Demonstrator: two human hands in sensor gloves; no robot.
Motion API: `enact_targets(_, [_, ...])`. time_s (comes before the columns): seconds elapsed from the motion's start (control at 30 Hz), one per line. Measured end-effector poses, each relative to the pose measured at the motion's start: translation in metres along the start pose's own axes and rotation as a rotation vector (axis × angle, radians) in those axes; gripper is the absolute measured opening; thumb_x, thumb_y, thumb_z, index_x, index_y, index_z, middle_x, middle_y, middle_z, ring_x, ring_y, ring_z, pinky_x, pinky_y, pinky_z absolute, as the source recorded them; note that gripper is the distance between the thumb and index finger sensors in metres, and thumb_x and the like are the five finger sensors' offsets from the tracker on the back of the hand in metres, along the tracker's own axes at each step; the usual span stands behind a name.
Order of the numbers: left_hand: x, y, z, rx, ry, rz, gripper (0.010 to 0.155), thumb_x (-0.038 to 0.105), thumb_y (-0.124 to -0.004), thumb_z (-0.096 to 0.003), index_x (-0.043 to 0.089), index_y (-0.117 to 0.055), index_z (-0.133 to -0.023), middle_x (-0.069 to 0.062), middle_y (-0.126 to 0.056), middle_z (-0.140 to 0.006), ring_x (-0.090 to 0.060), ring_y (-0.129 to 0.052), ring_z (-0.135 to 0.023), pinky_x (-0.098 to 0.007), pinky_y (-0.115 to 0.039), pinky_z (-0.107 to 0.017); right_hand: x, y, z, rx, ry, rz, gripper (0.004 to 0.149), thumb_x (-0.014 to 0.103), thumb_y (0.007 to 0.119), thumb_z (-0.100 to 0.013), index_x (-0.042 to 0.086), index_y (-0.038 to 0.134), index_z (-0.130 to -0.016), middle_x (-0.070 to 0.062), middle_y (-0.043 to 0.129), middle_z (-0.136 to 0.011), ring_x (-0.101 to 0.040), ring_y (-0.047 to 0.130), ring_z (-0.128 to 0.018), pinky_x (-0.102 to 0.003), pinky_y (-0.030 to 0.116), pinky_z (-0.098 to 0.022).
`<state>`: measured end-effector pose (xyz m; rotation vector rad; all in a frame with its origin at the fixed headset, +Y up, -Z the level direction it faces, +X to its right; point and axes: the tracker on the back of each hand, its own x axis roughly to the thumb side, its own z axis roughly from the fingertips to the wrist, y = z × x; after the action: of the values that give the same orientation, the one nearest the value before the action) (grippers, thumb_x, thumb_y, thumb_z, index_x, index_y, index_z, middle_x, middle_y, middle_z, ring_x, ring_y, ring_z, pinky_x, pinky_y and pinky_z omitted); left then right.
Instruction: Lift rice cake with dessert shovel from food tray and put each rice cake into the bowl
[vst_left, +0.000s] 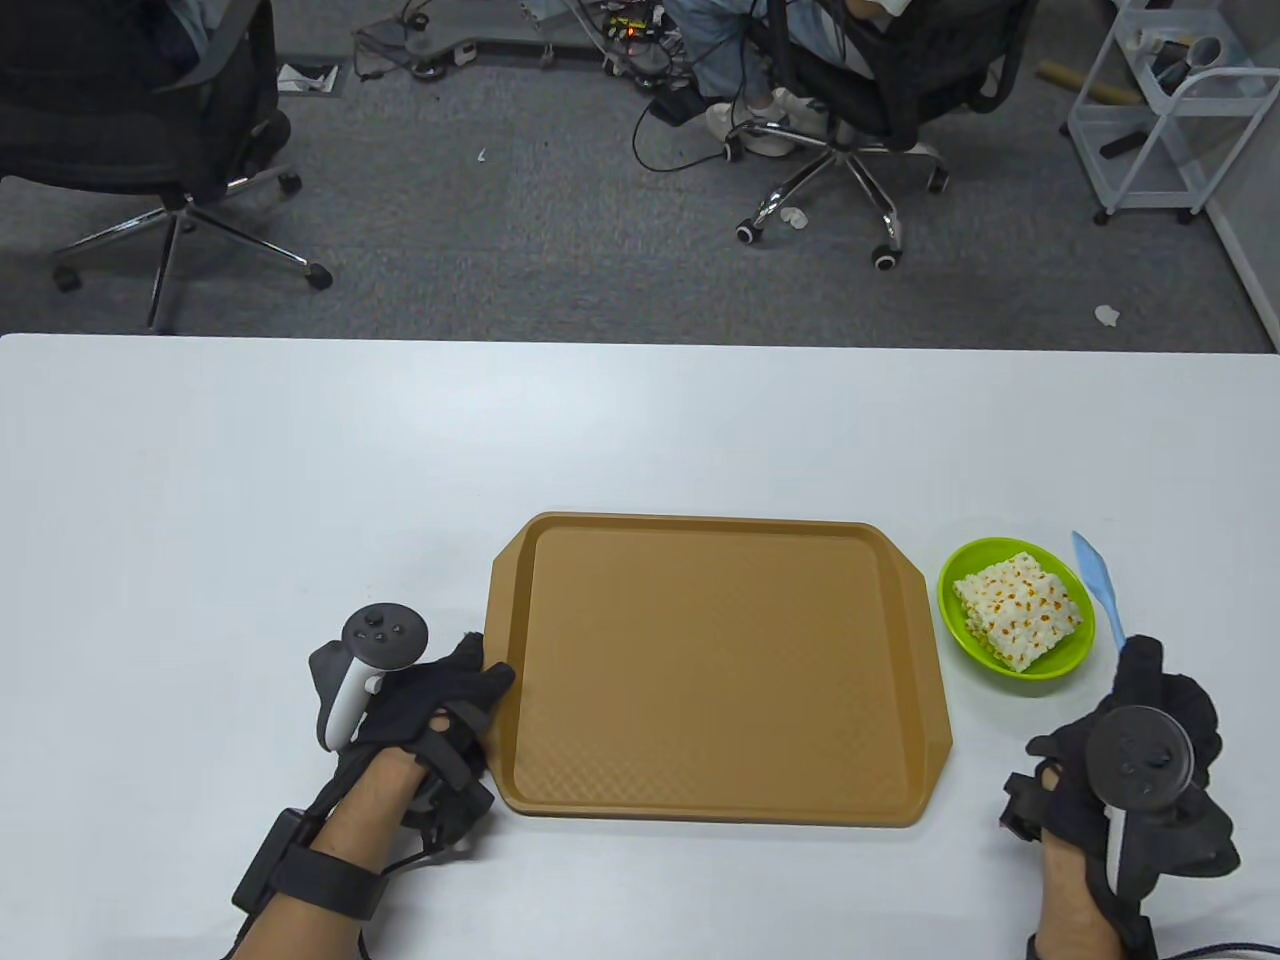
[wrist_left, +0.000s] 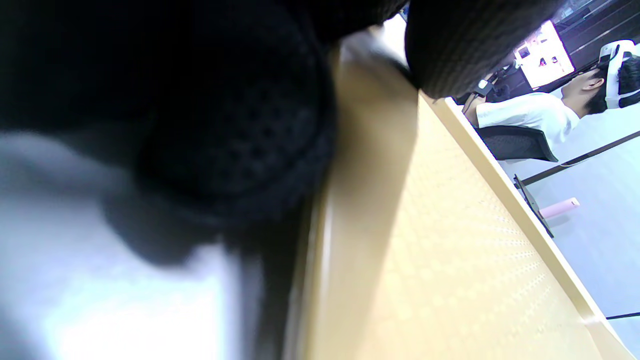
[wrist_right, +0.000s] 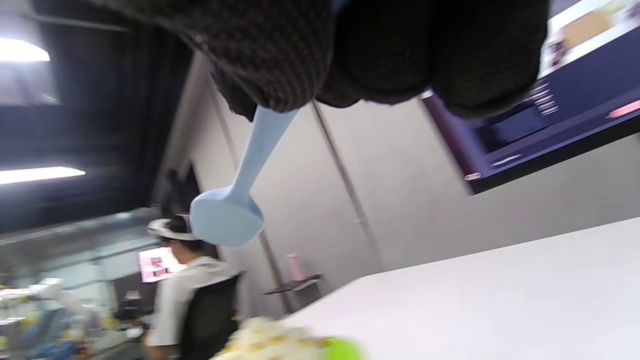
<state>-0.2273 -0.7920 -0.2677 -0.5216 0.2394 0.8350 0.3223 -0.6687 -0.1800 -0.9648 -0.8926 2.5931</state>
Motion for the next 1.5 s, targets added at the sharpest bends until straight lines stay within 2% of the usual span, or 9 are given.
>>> enact_targets(0.1, [-0.001, 0.000, 0.000, 0.009, 0.001, 0.012, 0.066, 0.048, -0.079, -0.0474, 0.018, -0.057, -0.102, -0.006, -0.101, -0.053, -0.021, -0.108, -0.021, -0.038, -0.093, -0.009, 0.021, 0.009, 0.019, 0.170, -0.157, -0.146, 0.052, 0.025, 0.078, -0.037, 0.033, 0.076, -0.088, -0.008, 0.079, -0.085, -0.015, 0.093, -0.049, -0.043, 0.089, -0.044])
enact_targets(0.23, [-0.002, -0.001, 0.001, 0.025, 0.003, 0.006, 0.066, 0.049, -0.079, -0.0474, 0.018, -0.058, -0.102, -0.005, -0.101, -0.052, -0.020, -0.108, -0.020, -0.037, -0.093, -0.009, 0.053, 0.038, 0.059, 0.616, -0.240, -0.371, 0.050, 0.025, 0.077, -0.037, 0.030, 0.079, -0.087, -0.013, 0.090, -0.075, -0.014, 0.099, -0.034, -0.034, 0.095, -0.022])
enact_targets(0.53, [-0.002, -0.001, 0.001, 0.019, -0.002, 0.016, 0.066, 0.048, -0.079, -0.0476, 0.018, -0.057, -0.102, -0.005, -0.101, -0.052, -0.020, -0.108, -0.020, -0.037, -0.093, -0.009, 0.091, 0.064, 0.137, 1.071, -0.502, -0.043, 0.058, 0.034, 0.079, -0.038, 0.018, 0.065, -0.092, -0.016, 0.099, -0.057, -0.013, 0.107, -0.014, -0.034, 0.101, -0.008])
enact_targets(0.87, [-0.002, -0.001, 0.000, 0.014, -0.007, 0.010, 0.066, 0.048, -0.079, -0.0478, 0.017, -0.057, -0.101, -0.005, -0.101, -0.052, -0.021, -0.108, -0.020, -0.037, -0.093, -0.009, 0.097, 0.074, 0.155, 1.154, -0.582, -0.030, 0.059, 0.037, 0.077, -0.038, 0.010, 0.064, -0.089, -0.016, 0.106, -0.042, -0.015, 0.110, -0.002, -0.035, 0.101, 0.000])
enact_targets(1.07, [0.001, 0.007, 0.007, -0.001, 0.014, 0.005, 0.068, 0.049, -0.077, -0.0479, 0.012, -0.058, -0.101, -0.011, -0.101, -0.062, -0.026, -0.110, -0.030, -0.042, -0.094, -0.016, 0.079, 0.069, 0.112, 1.198, -0.396, -0.222, 0.065, 0.047, 0.074, -0.038, 0.012, 0.065, -0.093, -0.018, 0.104, -0.049, -0.019, 0.111, -0.008, -0.038, 0.101, -0.004])
enact_targets(1.17, [0.007, 0.024, 0.023, 0.182, 0.015, -0.132, 0.070, 0.052, -0.075, -0.0474, 0.013, -0.056, -0.102, -0.017, -0.097, -0.072, -0.032, -0.108, -0.042, -0.047, -0.093, -0.024, 0.069, 0.063, 0.089, 1.025, -0.343, -0.283, 0.070, 0.050, 0.073, -0.038, 0.014, 0.059, -0.096, -0.019, 0.097, -0.065, -0.028, 0.108, -0.026, -0.047, 0.095, -0.019])
enact_targets(1.33, [0.021, 0.047, 0.047, 0.512, -0.102, -0.389, 0.075, 0.060, -0.075, -0.0432, 0.024, -0.054, -0.105, -0.016, -0.079, -0.101, -0.043, -0.086, -0.089, -0.060, -0.077, -0.058, 0.072, 0.058, 0.079, 0.622, -0.581, -0.065, 0.069, 0.053, 0.072, -0.036, 0.025, 0.060, -0.098, -0.014, 0.084, -0.088, -0.035, 0.098, -0.066, -0.058, 0.082, -0.048])
enact_targets(1.4, [0.025, 0.046, 0.049, 0.495, -0.169, -0.408, 0.076, 0.064, -0.076, -0.0414, 0.030, -0.056, -0.106, -0.009, -0.063, -0.115, -0.044, -0.057, -0.107, -0.066, -0.054, -0.072, 0.073, 0.061, 0.082, 0.602, -0.634, 0.034, 0.073, 0.055, 0.071, -0.035, 0.027, 0.055, -0.100, -0.015, 0.067, -0.101, -0.040, 0.081, -0.086, -0.064, 0.068, -0.061])
enact_targets(1.5, [0.029, 0.037, 0.048, 0.460, -0.174, -0.533, 0.089, 0.074, -0.072, -0.0368, 0.033, -0.041, -0.110, -0.006, -0.039, -0.123, -0.044, -0.028, -0.113, -0.073, -0.028, -0.074, 0.073, 0.072, 0.088, 0.682, -0.693, 0.175, 0.081, 0.061, 0.066, -0.033, 0.032, 0.040, -0.104, -0.015, 0.035, -0.113, -0.050, 0.039, -0.104, -0.071, 0.036, -0.069])
